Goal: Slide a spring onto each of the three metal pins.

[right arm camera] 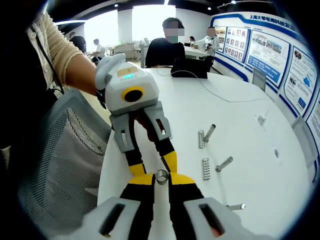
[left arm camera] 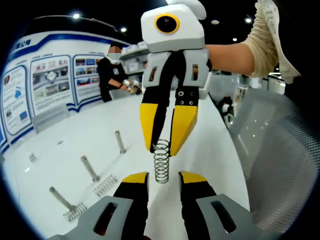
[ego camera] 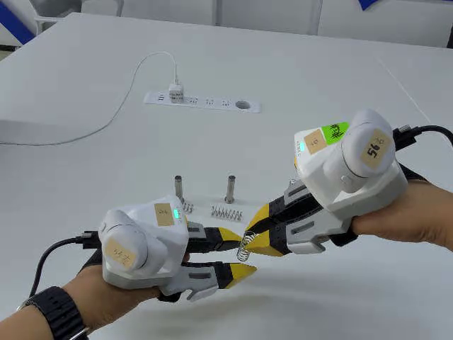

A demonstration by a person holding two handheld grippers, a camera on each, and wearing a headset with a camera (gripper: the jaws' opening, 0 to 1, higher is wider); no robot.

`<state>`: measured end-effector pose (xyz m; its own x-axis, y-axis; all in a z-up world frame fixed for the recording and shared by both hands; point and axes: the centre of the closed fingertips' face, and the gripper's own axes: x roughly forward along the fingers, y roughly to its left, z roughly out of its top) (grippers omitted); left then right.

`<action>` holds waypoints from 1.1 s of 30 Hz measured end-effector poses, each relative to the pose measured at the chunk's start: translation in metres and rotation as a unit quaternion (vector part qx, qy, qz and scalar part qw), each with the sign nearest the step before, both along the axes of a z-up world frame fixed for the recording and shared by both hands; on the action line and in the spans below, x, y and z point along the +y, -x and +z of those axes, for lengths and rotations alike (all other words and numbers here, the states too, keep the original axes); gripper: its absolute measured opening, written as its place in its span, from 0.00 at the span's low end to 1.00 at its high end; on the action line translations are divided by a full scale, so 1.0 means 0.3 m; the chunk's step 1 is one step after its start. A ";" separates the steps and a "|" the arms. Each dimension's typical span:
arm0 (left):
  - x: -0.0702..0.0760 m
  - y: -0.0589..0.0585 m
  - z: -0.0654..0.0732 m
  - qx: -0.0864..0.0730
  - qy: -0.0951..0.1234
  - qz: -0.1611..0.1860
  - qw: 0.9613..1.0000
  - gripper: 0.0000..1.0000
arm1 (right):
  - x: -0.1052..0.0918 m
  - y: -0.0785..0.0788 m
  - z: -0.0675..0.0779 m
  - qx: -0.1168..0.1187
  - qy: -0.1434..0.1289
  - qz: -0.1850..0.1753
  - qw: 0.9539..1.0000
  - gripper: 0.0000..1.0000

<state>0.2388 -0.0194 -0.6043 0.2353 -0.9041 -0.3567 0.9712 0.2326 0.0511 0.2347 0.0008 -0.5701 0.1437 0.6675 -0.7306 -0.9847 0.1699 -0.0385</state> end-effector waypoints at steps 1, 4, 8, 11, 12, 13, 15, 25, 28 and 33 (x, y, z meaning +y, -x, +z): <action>0.005 -0.004 0.000 0.002 0.001 0.004 1.000 0.27 | -0.003 -0.003 0.001 -0.001 0.000 -0.002 1.000 0.11; 0.024 -0.019 0.003 0.013 0.011 0.022 1.000 0.33 | -0.014 -0.012 0.005 -0.002 0.002 -0.007 1.000 0.11; 0.047 -0.031 0.000 0.016 0.012 0.037 0.999 0.40 | -0.023 -0.019 0.011 -0.003 0.001 -0.012 1.000 0.11; 0.064 -0.035 -0.001 0.023 0.015 0.047 0.999 0.45 | -0.031 -0.026 0.014 -0.004 0.002 -0.016 1.000 0.11; 0.071 -0.038 -0.002 0.023 0.016 0.051 0.998 0.46 | -0.034 -0.028 0.016 -0.004 0.002 -0.017 1.000 0.11; 0.077 -0.041 -0.003 0.024 0.016 0.055 0.998 0.48 | -0.037 -0.030 0.017 -0.005 0.002 -0.018 1.000 0.11; 0.090 -0.044 -0.003 0.027 0.018 0.060 0.998 0.51 | -0.044 -0.035 0.019 -0.005 0.002 -0.021 1.000 0.11; 0.154 -0.072 -0.004 0.028 0.020 0.091 0.995 0.58 | -0.090 -0.070 0.042 -0.012 0.001 -0.043 0.999 0.11; 0.168 -0.080 -0.004 0.029 0.021 0.100 0.994 0.60 | -0.104 -0.083 0.053 -0.015 -0.001 -0.052 0.999 0.11; 0.191 -0.094 -0.001 0.028 0.024 0.114 0.993 0.63 | -0.131 -0.110 0.068 -0.020 -0.001 -0.066 0.998 0.11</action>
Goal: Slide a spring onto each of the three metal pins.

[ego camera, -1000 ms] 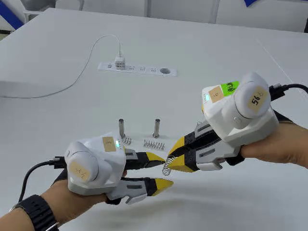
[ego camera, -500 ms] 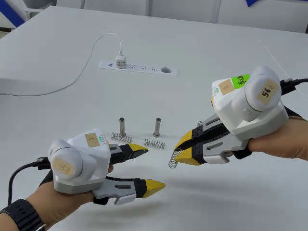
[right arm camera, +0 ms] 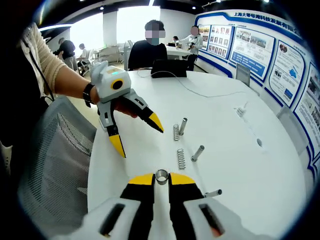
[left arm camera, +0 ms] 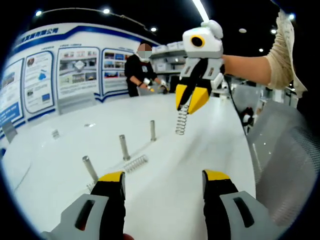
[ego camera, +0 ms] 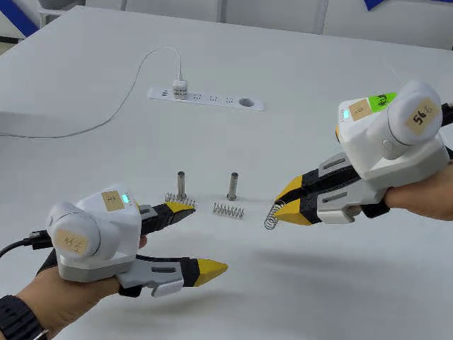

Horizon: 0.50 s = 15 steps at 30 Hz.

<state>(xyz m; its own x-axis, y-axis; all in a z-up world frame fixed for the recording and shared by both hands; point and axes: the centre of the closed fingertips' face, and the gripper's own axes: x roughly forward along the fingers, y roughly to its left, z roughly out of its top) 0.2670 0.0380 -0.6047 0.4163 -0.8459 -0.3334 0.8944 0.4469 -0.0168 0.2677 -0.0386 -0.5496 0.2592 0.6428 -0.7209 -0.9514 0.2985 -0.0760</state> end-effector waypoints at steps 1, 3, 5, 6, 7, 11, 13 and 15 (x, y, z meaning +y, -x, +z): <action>0.004 -0.002 0.001 0.000 0.001 0.002 1.000 0.63 | -0.004 -0.004 0.003 -0.002 0.000 -0.002 1.000 0.11; 0.014 -0.007 0.002 0.000 0.002 0.008 1.000 0.64 | -0.014 -0.012 0.010 -0.003 0.000 -0.007 1.000 0.11; 0.025 -0.012 0.004 0.000 0.003 0.014 1.000 0.65 | -0.025 -0.022 0.015 -0.005 0.001 -0.012 1.000 0.11; 0.032 -0.015 0.003 0.001 0.003 0.017 1.000 0.65 | -0.032 -0.028 0.019 -0.006 0.001 -0.015 1.000 0.11; 0.037 -0.017 0.003 0.001 0.003 0.020 1.000 0.66 | -0.038 -0.034 0.022 -0.008 0.001 -0.018 1.000 0.11; 0.064 -0.024 0.001 0.000 0.002 0.030 1.000 0.67 | -0.064 -0.057 0.034 -0.011 0.001 -0.030 1.000 0.11; 0.081 -0.028 -0.001 0.001 0.003 0.037 0.999 0.67 | -0.078 -0.069 0.042 -0.013 0.001 -0.035 0.999 0.11; 0.097 -0.031 -0.005 0.003 0.001 0.042 0.999 0.68 | -0.091 -0.080 0.049 -0.015 0.002 -0.040 0.999 0.11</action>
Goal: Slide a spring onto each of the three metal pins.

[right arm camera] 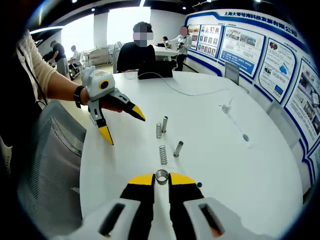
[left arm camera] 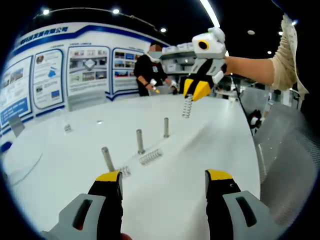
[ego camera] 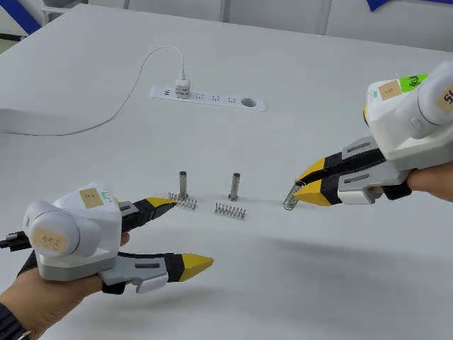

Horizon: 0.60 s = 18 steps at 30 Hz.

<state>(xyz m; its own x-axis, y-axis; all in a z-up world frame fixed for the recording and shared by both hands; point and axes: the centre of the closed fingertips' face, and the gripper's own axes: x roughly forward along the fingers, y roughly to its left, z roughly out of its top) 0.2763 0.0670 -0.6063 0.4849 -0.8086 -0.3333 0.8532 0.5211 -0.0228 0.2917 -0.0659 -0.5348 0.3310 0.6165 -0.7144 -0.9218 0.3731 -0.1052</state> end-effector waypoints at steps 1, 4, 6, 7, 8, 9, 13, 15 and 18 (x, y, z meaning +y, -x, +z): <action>0.008 -0.002 -0.001 0.000 -0.001 0.003 1.000 0.68 | -0.007 -0.007 0.003 -0.002 0.001 -0.003 1.000 0.11; 0.022 -0.004 0.001 0.000 -0.001 0.010 1.000 0.69 | -0.021 -0.022 0.010 -0.004 0.003 -0.008 1.000 0.11; 0.029 -0.006 0.002 0.001 -0.001 0.014 1.000 0.69 | -0.029 -0.034 0.012 -0.004 0.005 -0.012 1.000 0.11; 0.031 -0.007 0.002 0.001 0.000 0.016 1.000 0.69 | -0.035 -0.043 0.012 -0.004 0.008 -0.015 1.000 0.11; 0.033 -0.007 0.002 0.001 0.000 0.018 1.000 0.70 | -0.039 -0.050 0.013 -0.005 0.010 -0.018 1.000 0.11; 0.036 -0.007 0.001 0.002 0.000 0.020 1.000 0.70 | -0.045 -0.062 0.013 -0.005 0.012 -0.021 1.000 0.11; 0.042 -0.007 -0.001 0.004 0.001 0.025 1.000 0.70 | -0.065 -0.099 0.013 -0.007 0.022 -0.033 0.999 0.11; 0.045 -0.006 -0.003 0.005 0.001 0.027 1.000 0.71 | -0.073 -0.117 0.014 -0.009 0.023 -0.038 0.999 0.11; 0.051 -0.006 -0.007 0.005 0.000 0.029 1.000 0.71 | -0.082 -0.137 0.007 -0.007 0.025 -0.044 0.999 0.11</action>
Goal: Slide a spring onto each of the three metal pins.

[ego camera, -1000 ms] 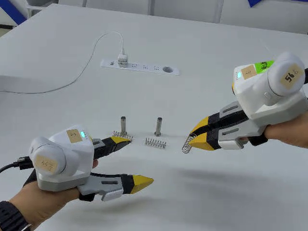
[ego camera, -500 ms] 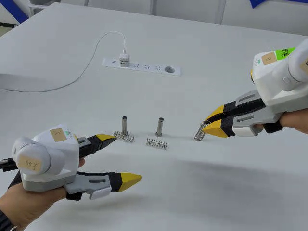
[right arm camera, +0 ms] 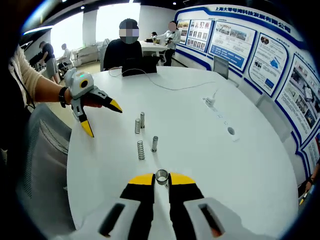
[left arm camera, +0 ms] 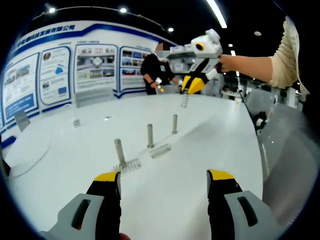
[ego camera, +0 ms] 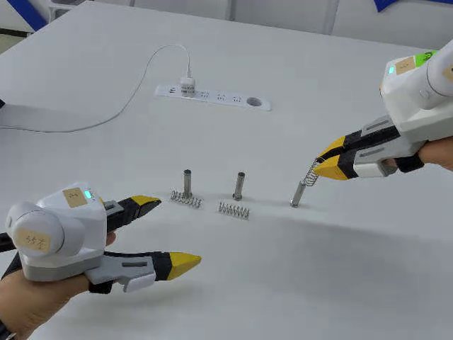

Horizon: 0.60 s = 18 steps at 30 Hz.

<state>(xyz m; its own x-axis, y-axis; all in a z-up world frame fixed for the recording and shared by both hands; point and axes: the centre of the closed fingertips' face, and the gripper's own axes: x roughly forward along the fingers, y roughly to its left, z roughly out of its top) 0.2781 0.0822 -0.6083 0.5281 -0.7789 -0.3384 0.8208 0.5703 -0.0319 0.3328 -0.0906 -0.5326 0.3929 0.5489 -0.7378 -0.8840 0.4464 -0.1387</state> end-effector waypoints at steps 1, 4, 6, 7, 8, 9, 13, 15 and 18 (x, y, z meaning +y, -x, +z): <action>0.002 -0.001 -0.001 0.001 0.001 0.002 1.000 0.71 | -0.004 -0.009 -0.004 0.000 0.002 -0.003 1.000 0.11; 0.008 -0.002 -0.002 0.002 0.002 0.005 1.000 0.71 | -0.010 -0.027 -0.015 0.002 0.002 -0.010 1.000 0.11; 0.011 -0.003 -0.003 0.002 0.002 0.007 1.000 0.72 | -0.014 -0.038 -0.025 0.007 0.002 -0.014 1.000 0.11; 0.012 -0.003 -0.003 0.002 0.001 0.007 1.000 0.72 | -0.015 -0.044 -0.030 0.007 0.002 -0.016 1.000 0.11; 0.013 -0.003 -0.004 0.002 0.001 0.007 1.000 0.72 | -0.016 -0.049 -0.035 0.009 0.001 -0.018 1.000 0.11; 0.014 -0.003 -0.005 0.003 0.001 0.008 1.000 0.72 | -0.018 -0.055 -0.043 0.011 0.002 -0.020 1.000 0.11; 0.018 -0.005 -0.004 0.003 0.001 0.010 1.000 0.72 | -0.017 -0.075 -0.060 0.016 0.000 -0.026 1.000 0.11; 0.020 -0.007 -0.004 0.003 0.002 0.011 1.000 0.72 | -0.017 -0.080 -0.067 0.020 0.000 -0.028 0.999 0.11; 0.024 -0.009 -0.005 0.003 0.002 0.012 1.000 0.72 | -0.018 -0.086 -0.082 0.025 0.001 -0.030 0.999 0.11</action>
<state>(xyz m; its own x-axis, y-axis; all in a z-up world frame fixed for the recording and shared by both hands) 0.2808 0.0894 -0.6097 0.5451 -0.7669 -0.3387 0.8062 0.5903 -0.0390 0.3586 -0.0960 -0.5573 0.3868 0.5240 -0.7588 -0.8619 0.4981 -0.0953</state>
